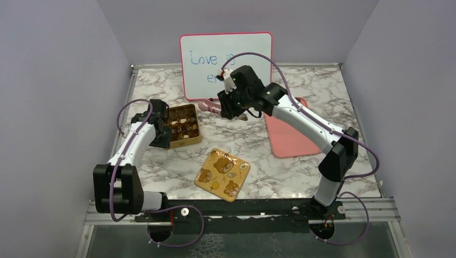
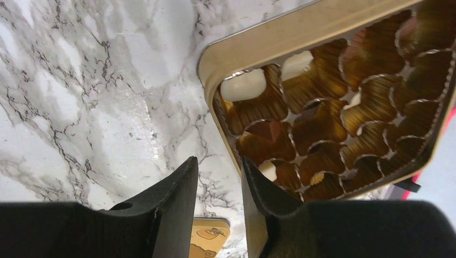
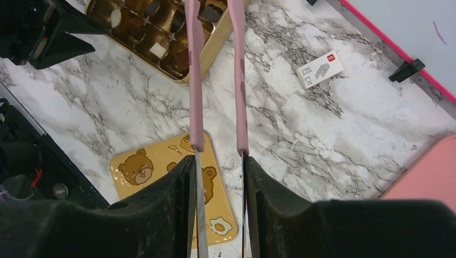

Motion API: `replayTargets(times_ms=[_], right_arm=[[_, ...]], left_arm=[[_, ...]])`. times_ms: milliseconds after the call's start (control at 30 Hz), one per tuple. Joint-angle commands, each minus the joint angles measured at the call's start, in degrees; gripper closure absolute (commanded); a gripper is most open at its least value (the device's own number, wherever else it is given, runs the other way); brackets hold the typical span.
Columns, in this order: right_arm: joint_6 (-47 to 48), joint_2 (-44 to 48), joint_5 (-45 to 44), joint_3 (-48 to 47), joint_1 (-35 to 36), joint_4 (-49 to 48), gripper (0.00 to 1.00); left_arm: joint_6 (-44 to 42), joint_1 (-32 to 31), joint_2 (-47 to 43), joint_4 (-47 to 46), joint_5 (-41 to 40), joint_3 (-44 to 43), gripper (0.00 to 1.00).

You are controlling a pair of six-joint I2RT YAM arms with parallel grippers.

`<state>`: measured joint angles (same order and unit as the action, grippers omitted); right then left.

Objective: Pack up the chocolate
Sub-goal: Adjust the packing box at the center of the board.

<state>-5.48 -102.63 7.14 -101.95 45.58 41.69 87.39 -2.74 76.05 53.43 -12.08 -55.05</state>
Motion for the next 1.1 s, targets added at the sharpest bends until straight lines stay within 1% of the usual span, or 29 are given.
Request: replayTargets(times_ms=[0, 133, 267, 400, 600, 767, 933, 1067], right_arm=[[1.36, 0.59, 1.71, -0.95, 0.21, -0.62, 0.61], [2.01, 0.05, 1.83, -1.73, 0.16, 0.31, 0.61], [2.43, -0.27, 1.89, -2.41, 0.21, 0.80, 0.61], [2.98, -1.06, 2.62, -4.31, 0.21, 1.89, 0.61], [3.82, -4.96, 3.41, -11.55, 0.58, 8.53, 0.61], [4.92, -9.38, 1.26, -18.39, 2.20, 16.52, 0.61], [7.02, -14.94, -1.24, -26.66, 4.39, 25.77, 0.60], [6.36, -15.97, -0.74, -27.12, 5.86, 27.57, 0.60]], left_arm=[[1.92, -0.37, 1.50, -2.33, -0.15, 1.62, 0.64], [1.05, -0.76, 3.02, -3.14, -0.94, 1.94, 0.64], [0.75, -1.26, 3.69, -5.84, -1.09, 3.59, 0.61], [0.31, -2.14, 4.38, -7.25, -1.33, 4.70, 0.62], [-4.68, -2.76, 3.24, -7.51, -3.12, 4.72, 0.77], [-9.62, -3.38, 0.10, -7.97, -3.15, 7.82, 0.88], [-16.46, -3.75, -3.52, -9.38, -4.32, 10.55, 0.93], [-21.76, -4.16, -4.97, -10.97, -5.79, 9.89, 0.93]])
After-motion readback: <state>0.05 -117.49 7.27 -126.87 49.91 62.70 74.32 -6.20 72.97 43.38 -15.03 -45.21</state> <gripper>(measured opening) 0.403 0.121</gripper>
